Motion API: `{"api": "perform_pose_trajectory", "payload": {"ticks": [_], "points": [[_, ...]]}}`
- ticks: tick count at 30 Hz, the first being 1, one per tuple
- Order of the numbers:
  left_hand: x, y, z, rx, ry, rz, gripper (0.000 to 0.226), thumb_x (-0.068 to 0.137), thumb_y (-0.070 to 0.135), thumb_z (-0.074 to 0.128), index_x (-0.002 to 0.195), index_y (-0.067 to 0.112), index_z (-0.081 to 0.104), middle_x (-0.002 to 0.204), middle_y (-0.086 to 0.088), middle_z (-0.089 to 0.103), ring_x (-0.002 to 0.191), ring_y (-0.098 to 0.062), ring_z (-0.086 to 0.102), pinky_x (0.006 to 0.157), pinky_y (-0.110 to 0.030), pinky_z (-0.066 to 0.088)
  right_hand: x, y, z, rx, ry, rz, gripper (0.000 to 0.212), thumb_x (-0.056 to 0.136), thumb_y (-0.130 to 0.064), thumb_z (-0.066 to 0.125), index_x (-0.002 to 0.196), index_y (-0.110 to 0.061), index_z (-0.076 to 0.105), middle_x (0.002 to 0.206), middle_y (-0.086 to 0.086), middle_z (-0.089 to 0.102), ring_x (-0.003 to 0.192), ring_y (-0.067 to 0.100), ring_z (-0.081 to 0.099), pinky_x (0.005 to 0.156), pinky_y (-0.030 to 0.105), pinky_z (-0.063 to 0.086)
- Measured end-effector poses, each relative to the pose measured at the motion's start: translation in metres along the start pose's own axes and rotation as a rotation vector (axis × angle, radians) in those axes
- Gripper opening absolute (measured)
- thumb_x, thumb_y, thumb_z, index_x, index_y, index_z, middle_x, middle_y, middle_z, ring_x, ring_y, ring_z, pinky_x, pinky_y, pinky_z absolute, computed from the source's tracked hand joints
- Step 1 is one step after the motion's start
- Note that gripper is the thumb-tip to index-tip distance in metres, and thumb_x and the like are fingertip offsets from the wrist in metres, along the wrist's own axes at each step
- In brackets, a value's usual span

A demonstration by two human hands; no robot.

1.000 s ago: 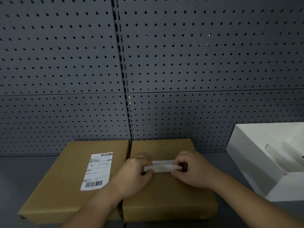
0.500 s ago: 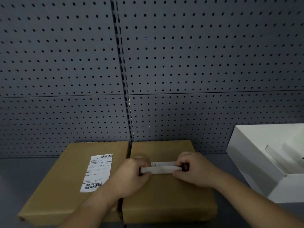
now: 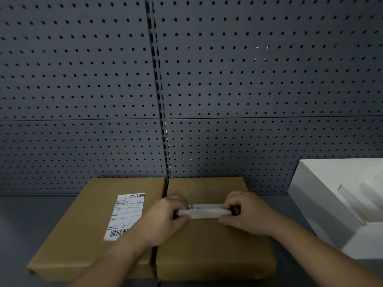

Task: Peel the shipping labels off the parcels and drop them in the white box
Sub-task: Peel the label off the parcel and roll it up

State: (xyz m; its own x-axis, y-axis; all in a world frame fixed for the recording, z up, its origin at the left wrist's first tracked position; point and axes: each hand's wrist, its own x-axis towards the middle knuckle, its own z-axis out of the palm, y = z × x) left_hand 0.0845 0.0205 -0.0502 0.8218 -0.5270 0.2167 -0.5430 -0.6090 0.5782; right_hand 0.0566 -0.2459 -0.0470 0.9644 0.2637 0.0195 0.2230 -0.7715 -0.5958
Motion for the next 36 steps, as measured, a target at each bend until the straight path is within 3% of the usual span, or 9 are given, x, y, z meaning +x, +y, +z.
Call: {"api": "perform_pose_trajectory", "payload": {"ticks": [7,11,17,21,28,32,36], "points": [[0.003,0.0,-0.006,0.022,-0.075,-0.027,0.004,0.086,0.027,0.075,0.09,0.028,0.073,0.092,0.017,0.063,0.09,-0.001,0.058,0.072,-0.007,0.043,0.003,0.0,0.001,-0.014,0.01,-0.001,0.018,0.087,-0.044,0.071,0.072,-0.038,0.064,0.088,-0.012,0.061,0.08,0.002,0.058,0.07,0.016,0.044],[0.004,0.003,-0.01,0.016,-0.114,-0.04,0.026,0.081,0.027,0.08,0.073,0.042,0.06,0.082,0.028,0.059,0.082,0.008,0.057,0.068,-0.004,0.041,0.002,0.001,0.002,-0.01,0.015,0.018,0.018,0.088,-0.045,0.069,0.073,-0.038,0.064,0.089,-0.015,0.061,0.083,0.003,0.059,0.076,0.021,0.051],[0.007,0.004,-0.008,0.079,-0.067,0.003,0.026,0.093,0.025,0.068,0.075,0.04,0.057,0.077,0.021,0.053,0.076,0.009,0.054,0.064,-0.005,0.039,0.0,0.001,-0.001,0.006,0.0,0.019,0.011,0.083,-0.049,0.073,0.078,-0.04,0.067,0.088,-0.016,0.059,0.075,-0.001,0.055,0.066,0.017,0.043],[0.006,0.002,-0.006,0.082,-0.071,0.014,0.019,0.095,0.027,0.065,0.078,0.034,0.059,0.079,0.021,0.052,0.078,0.008,0.053,0.065,-0.005,0.039,-0.001,0.004,-0.001,0.031,-0.004,0.015,0.012,0.078,-0.049,0.078,0.078,-0.041,0.07,0.091,-0.014,0.062,0.081,0.001,0.057,0.071,0.015,0.044],[0.004,-0.001,-0.01,0.02,-0.11,-0.007,0.024,0.09,0.026,0.071,0.074,0.038,0.057,0.079,0.013,0.052,0.077,0.0,0.053,0.066,-0.009,0.04,0.003,0.004,0.002,-0.012,0.028,0.002,0.024,0.089,-0.041,0.07,0.067,-0.038,0.059,0.084,-0.014,0.058,0.073,0.001,0.055,0.068,0.019,0.047],[0.006,-0.001,-0.01,0.02,-0.102,-0.032,0.022,0.088,0.028,0.073,0.074,0.036,0.059,0.078,0.014,0.053,0.076,0.0,0.054,0.065,-0.009,0.041,0.005,0.005,0.002,-0.016,0.014,0.018,0.023,0.09,-0.041,0.069,0.072,-0.028,0.064,0.085,-0.012,0.059,0.072,0.002,0.055,0.068,0.021,0.049],[0.007,-0.002,-0.007,0.026,-0.052,-0.015,0.02,0.093,0.028,0.067,0.074,0.029,0.062,0.077,0.014,0.053,0.076,-0.003,0.054,0.063,-0.01,0.04,0.002,0.003,-0.003,0.019,-0.009,0.024,0.014,0.085,-0.045,0.073,0.074,-0.041,0.066,0.089,-0.015,0.061,0.077,-0.001,0.056,0.068,0.017,0.043]]}}
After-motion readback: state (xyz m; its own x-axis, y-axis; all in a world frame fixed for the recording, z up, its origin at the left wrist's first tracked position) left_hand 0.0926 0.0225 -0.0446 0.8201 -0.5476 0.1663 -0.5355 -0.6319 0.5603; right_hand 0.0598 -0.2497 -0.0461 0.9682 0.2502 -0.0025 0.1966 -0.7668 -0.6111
